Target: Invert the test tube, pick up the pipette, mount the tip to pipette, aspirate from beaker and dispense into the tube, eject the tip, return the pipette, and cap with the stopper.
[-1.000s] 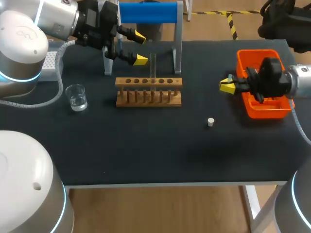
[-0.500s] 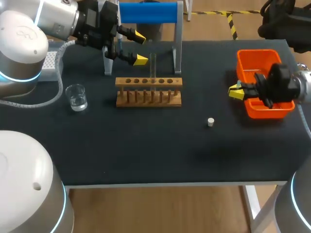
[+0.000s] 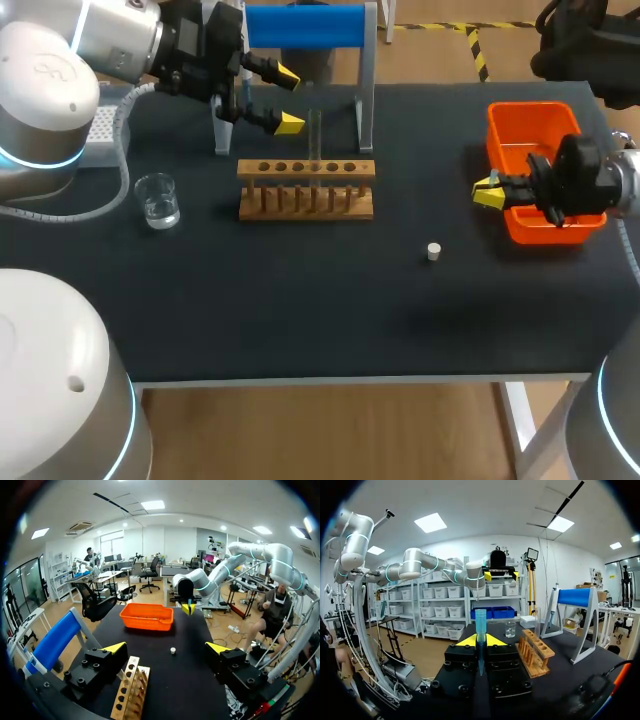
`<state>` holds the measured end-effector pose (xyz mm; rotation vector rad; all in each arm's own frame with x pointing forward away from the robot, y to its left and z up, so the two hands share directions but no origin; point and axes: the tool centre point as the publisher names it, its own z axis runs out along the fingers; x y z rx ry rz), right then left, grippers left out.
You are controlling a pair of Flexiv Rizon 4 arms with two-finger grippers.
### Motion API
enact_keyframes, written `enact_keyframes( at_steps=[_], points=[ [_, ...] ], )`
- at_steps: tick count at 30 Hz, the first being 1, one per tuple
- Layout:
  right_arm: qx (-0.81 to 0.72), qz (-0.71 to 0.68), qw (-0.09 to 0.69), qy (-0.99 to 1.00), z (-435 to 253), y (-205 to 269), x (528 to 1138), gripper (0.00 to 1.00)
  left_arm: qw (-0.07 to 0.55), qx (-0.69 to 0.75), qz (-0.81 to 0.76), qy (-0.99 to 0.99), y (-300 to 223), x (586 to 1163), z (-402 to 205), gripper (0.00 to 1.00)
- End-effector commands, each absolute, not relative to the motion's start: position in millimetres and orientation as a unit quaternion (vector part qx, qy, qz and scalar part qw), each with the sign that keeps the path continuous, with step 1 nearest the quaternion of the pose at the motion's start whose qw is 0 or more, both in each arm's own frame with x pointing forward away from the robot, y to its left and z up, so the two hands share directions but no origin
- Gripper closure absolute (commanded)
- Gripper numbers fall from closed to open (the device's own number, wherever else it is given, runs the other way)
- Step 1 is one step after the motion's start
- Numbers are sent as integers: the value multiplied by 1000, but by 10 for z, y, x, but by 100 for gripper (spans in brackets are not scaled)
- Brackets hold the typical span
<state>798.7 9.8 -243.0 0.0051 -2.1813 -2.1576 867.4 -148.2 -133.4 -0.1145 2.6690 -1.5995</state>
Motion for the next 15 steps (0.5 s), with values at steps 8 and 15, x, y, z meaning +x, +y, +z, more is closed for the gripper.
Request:
enact_keyframes(
  at_steps=[8, 15],
  points=[
    [1, -702, 36, -711, -2424, 92, 7973, 100, 13, -36, -514, 857, -1472, 8673, -1329, 0],
    [1, -702, 36, -711, -2424, 92, 7973, 100, 49, -59, -531, 844, -1136, 8764, -1366, 0]
  ],
)
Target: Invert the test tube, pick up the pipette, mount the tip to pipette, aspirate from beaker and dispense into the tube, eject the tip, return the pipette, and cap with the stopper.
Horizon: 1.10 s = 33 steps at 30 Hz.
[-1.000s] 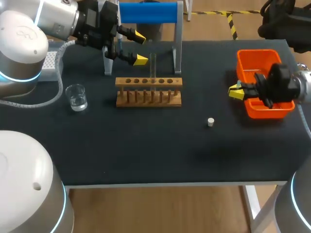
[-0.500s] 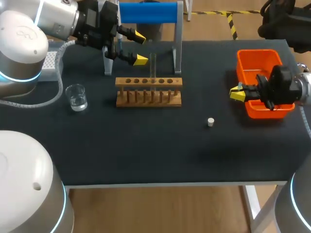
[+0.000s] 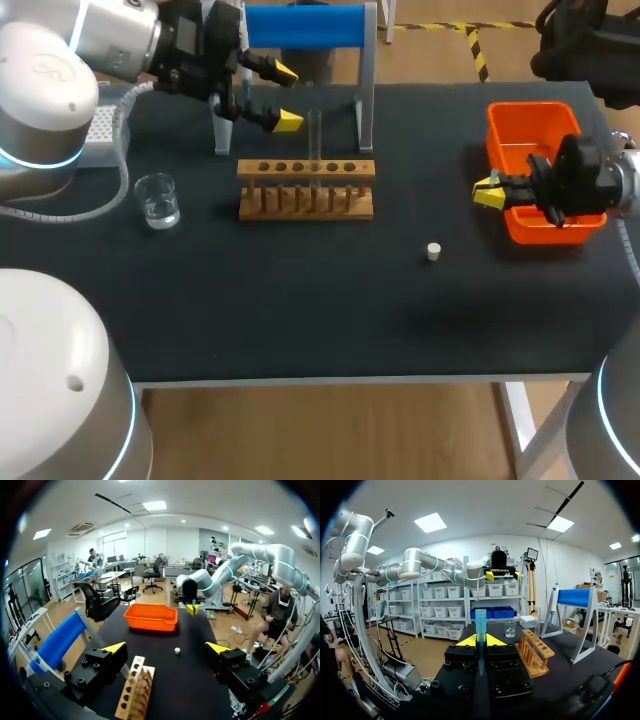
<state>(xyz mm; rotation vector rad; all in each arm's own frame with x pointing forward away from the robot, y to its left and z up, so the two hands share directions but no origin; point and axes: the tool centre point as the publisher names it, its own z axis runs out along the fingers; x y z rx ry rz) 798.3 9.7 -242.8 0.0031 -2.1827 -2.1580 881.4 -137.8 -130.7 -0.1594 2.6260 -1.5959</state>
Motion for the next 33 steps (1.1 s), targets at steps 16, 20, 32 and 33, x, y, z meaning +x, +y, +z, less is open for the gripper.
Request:
enact_keyframes(
  at_steps=[16, 20, 32, 33],
  points=[
    [1, -702, 36, -711, -2424, 92, 7973, 100, 165, -153, -558, 799, -525, 9295, -1431, 0],
    [1, -702, 36, -711, -2424, 92, 7973, 100, 189, -173, -558, 789, -486, 9392, -1415, 0],
    [1, -702, 36, -711, -2424, 92, 7973, 100, 245, -235, -550, 763, -499, 9739, -1390, 0],
    [1, -702, 36, -711, -2424, 92, 7973, 100, 249, -241, -547, 762, -502, 9770, -1389, 0]
  ],
)
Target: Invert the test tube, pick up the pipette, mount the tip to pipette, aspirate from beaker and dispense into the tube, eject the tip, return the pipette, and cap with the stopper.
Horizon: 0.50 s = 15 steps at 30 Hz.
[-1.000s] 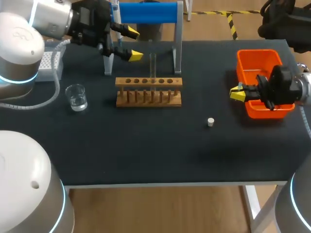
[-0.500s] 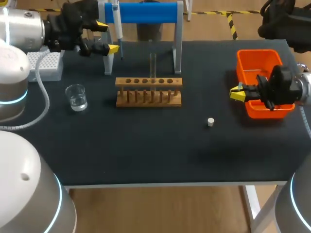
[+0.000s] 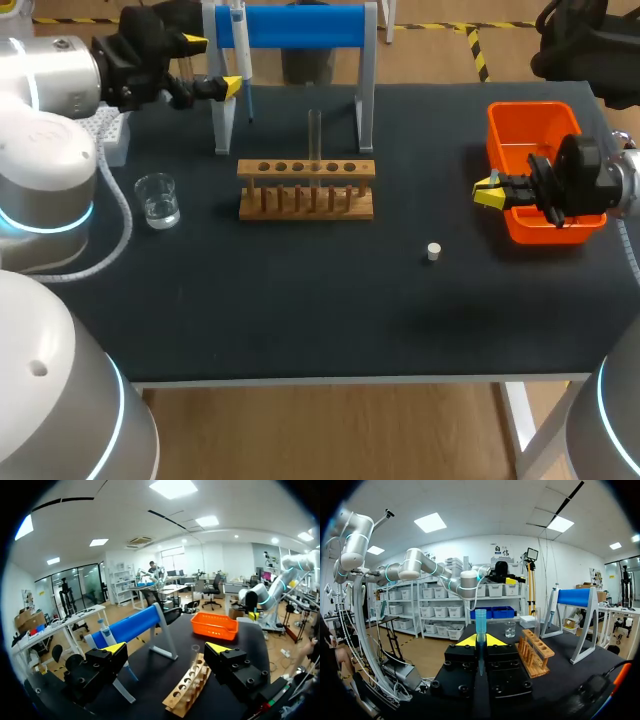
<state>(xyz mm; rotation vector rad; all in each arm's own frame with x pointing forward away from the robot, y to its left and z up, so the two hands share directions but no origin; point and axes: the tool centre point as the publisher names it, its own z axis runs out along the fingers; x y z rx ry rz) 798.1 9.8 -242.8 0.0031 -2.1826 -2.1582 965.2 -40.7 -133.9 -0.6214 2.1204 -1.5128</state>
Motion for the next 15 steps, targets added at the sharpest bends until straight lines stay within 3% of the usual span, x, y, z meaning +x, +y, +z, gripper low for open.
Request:
enact_keyframes(
  at_steps=[1, 15],
  points=[
    [1, -702, 36, -711, -2424, 92, 7973, 100, 255, -250, -545, 759, -500, 9802, -1390, 0],
    [1, -702, 36, -711, -2424, 92, 7973, 100, 311, -351, -522, 713, -456, 10151, -1443, 0]
  ],
)
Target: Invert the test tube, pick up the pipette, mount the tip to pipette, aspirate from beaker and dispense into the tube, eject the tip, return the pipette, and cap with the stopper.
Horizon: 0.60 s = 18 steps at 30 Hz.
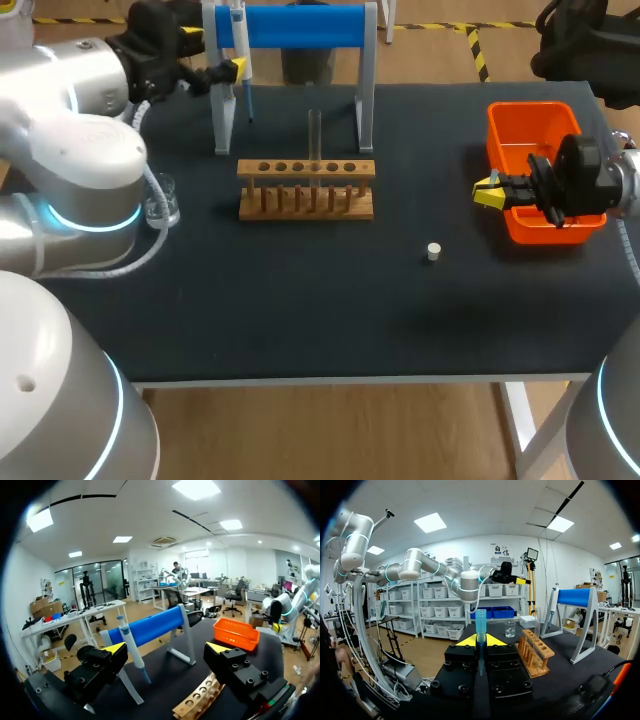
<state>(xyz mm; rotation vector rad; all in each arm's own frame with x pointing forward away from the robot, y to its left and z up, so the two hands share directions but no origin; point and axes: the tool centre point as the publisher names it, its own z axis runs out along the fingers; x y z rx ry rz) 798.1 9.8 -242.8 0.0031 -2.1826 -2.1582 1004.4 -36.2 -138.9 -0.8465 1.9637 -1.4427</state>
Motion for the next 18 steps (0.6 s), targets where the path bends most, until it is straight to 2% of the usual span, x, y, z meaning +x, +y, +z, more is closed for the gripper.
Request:
enact_keyframes(
  at_steps=[1, 18],
  points=[
    [1, -702, 36, -711, -2424, 92, 7973, 100, 314, -356, -520, 710, -454, 10177, -1451, 0],
    [1, -702, 36, -711, -2424, 92, 7973, 100, 345, -447, -480, 672, -584, 10561, -1616, 0]
  ],
)
